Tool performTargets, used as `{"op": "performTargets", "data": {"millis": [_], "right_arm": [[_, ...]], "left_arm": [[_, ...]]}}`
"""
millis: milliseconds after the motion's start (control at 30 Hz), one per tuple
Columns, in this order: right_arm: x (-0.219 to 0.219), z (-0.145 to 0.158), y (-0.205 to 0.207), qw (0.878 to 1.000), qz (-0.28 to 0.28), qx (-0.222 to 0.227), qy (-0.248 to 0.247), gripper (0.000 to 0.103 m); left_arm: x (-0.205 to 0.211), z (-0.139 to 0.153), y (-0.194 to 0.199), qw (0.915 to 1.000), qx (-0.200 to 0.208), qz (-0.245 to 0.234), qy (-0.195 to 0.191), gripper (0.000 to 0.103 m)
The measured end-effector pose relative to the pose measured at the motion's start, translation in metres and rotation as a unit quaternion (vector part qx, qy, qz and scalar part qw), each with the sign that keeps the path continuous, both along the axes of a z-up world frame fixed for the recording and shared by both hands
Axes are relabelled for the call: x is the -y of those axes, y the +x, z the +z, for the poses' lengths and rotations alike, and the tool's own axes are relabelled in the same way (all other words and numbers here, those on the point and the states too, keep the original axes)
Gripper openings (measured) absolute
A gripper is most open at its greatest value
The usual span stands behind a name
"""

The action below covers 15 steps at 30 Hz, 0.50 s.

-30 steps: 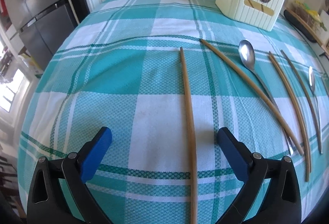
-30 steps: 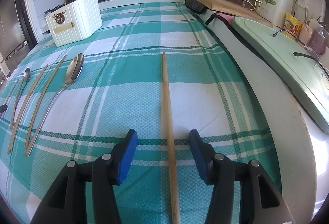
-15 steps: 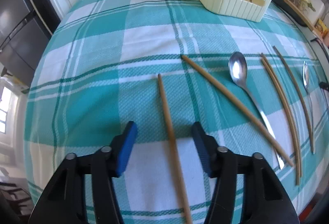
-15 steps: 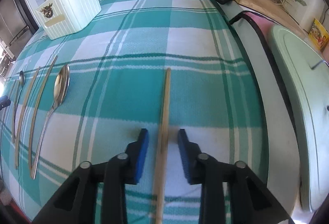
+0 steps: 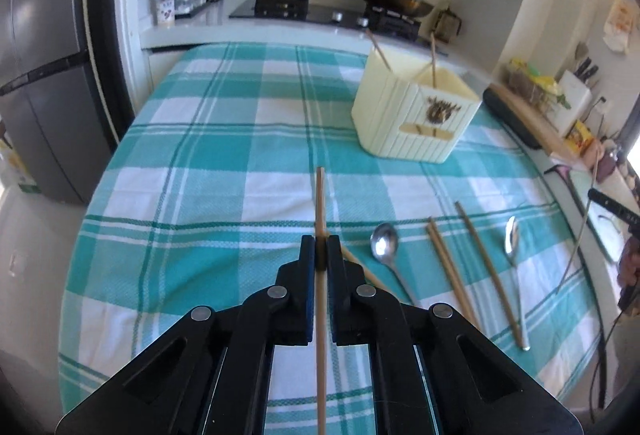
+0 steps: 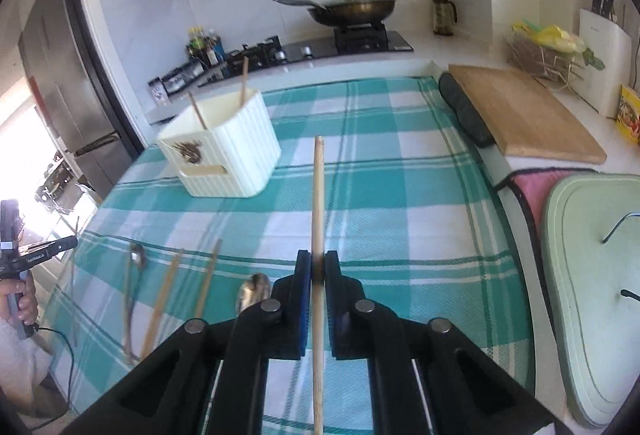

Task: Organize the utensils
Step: 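Carry both chopsticks to the cream holder and lower them inside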

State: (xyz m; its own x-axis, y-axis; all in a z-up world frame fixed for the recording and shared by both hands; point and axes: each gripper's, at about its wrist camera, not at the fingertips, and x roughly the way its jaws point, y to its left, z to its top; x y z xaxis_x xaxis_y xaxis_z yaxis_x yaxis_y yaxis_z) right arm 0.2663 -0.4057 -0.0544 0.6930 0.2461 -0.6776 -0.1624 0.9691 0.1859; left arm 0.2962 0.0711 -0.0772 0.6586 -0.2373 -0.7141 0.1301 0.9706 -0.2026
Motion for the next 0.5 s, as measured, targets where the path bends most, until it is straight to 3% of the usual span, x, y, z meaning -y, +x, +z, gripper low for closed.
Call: {"op": "performTargets", "data": {"millis": [200, 500], "right_arm": [[-0.020, 0.044, -0.036, 0.998, 0.019, 0.062, 0.001, 0.007], [-0.047, 0.080, -0.042, 0.988, 0.032, 0.148, -0.013, 0.007]], "left_arm": [[-0.013, 0.053, -0.029, 0.9963, 0.073, 0.006, -0.046, 0.004], [-0.022, 0.091, -0.017, 0.9906, 0.112, 0.012, -0.077, 0.003]]}}
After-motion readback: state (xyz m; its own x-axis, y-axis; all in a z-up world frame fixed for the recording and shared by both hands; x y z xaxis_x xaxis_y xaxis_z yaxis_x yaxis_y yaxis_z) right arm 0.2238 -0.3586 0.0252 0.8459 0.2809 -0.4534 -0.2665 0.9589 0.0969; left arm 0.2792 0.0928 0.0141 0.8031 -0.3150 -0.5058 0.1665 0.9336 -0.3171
